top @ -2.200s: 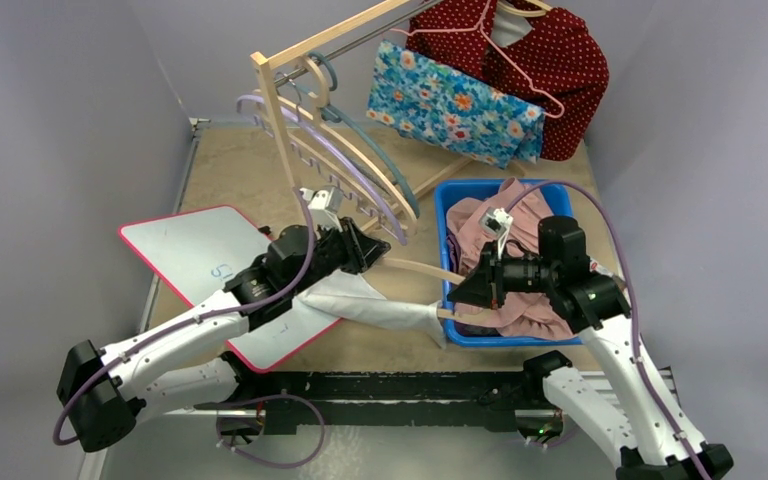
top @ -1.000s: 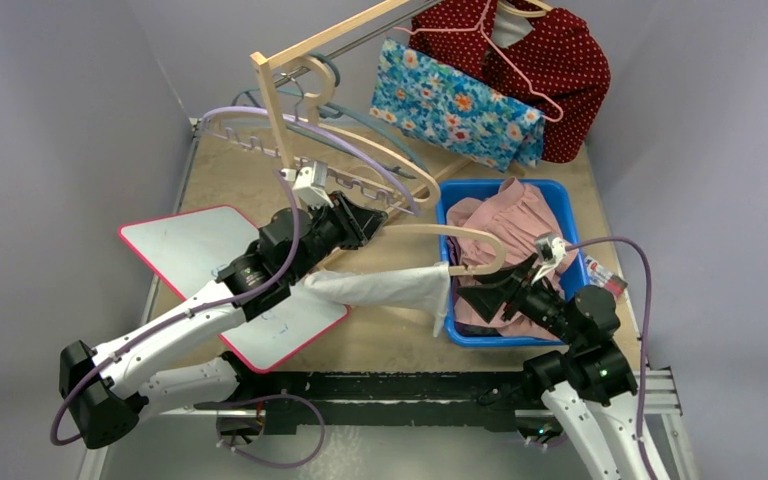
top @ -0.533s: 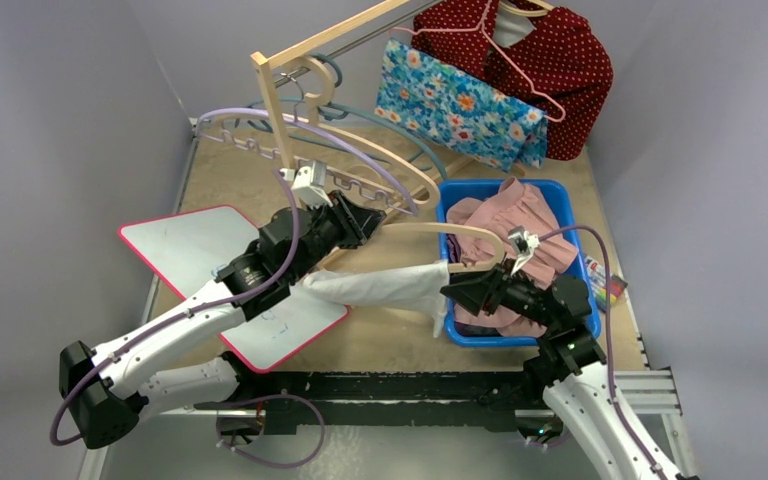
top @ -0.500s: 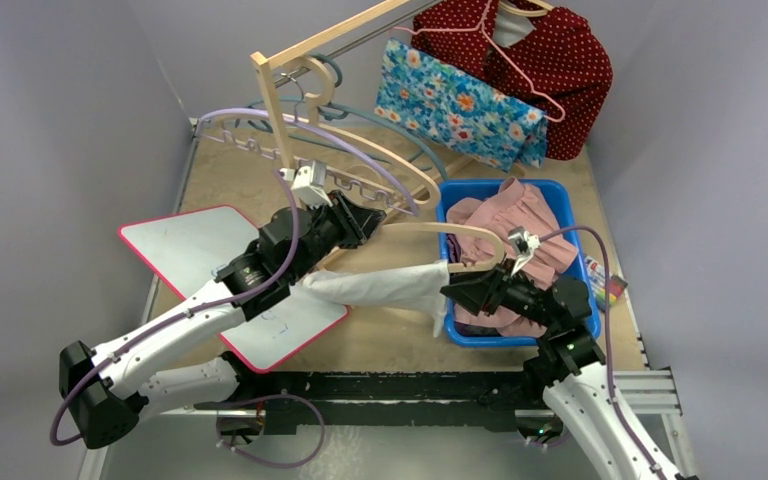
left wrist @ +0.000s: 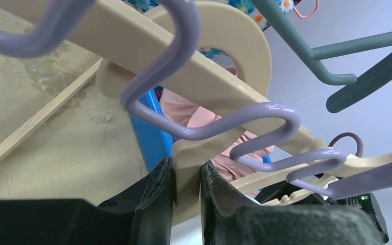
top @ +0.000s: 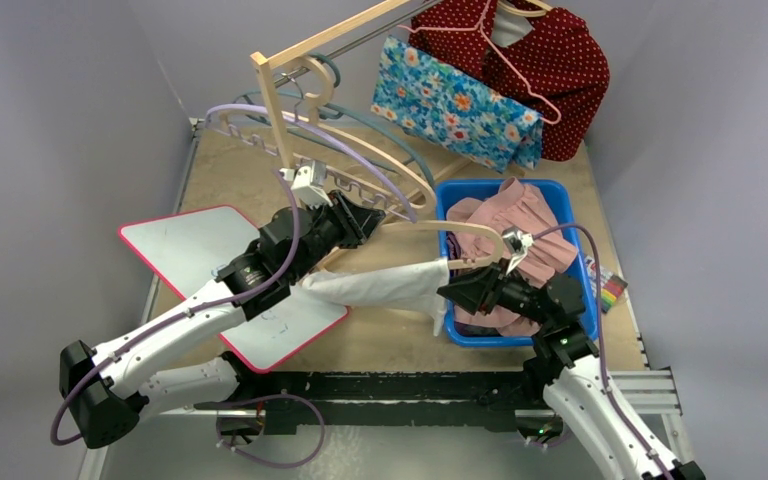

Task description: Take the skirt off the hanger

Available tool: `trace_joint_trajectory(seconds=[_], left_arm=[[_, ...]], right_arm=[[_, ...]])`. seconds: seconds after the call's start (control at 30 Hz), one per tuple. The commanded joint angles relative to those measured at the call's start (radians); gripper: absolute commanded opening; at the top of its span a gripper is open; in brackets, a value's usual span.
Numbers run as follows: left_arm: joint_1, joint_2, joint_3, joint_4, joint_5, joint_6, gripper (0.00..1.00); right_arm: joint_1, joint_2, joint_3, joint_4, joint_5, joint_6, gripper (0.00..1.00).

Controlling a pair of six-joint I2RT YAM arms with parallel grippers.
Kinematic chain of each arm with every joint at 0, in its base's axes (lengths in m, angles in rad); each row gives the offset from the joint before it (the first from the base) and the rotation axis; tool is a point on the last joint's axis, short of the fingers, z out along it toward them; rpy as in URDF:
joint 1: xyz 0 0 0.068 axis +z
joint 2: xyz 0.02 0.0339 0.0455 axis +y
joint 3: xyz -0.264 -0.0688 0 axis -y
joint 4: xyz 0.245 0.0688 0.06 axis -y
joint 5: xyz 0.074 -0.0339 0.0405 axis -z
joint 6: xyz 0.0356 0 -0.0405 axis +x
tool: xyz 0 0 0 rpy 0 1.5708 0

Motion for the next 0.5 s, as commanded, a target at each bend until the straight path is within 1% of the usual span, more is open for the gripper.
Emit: trace_joint_trajectory(seconds=[0.0, 0.07, 0.1, 0.17, 0.27, 0.33, 0.47], left_arm=[[0.002, -0.021, 0.049, 0.092, -0.011, -0.028, 0.0], [0.002, -0.026, 0.047, 0.092, -0.015, -0.027, 0.0], [0.002, -0.027, 0.047, 0.09, -0.016, -0.023, 0.0], [0.002, -0.031, 0.052, 0.077, -0.025, -0.01, 0.0], [0.002, -0.05, 0.055, 0.052, -0.059, 0.005, 0.0], [0.002, -0.069, 0.052, 0.04, -0.082, 0.009, 0.0], [0.002, -0.095, 0.045, 0.019, -0.124, 0.031, 0.0]], right_arm=[[0.002, 0.029, -0.021, 0.134, -0.032, 0.019, 0.36], [0.002, 0.049, -0.024, 0.18, -0.041, 0.028, 0.3], [0.002, 0.064, -0.02, 0.199, -0.048, 0.032, 0.24], [0.002, 0.094, 0.001, 0.197, -0.05, 0.031, 0.0], [0.002, 0.098, 0.058, 0.085, -0.013, -0.013, 0.0], [0.002, 0.076, 0.109, -0.023, 0.029, -0.058, 0.0], [0.002, -0.006, 0.205, -0.259, 0.189, -0.123, 0.0]])
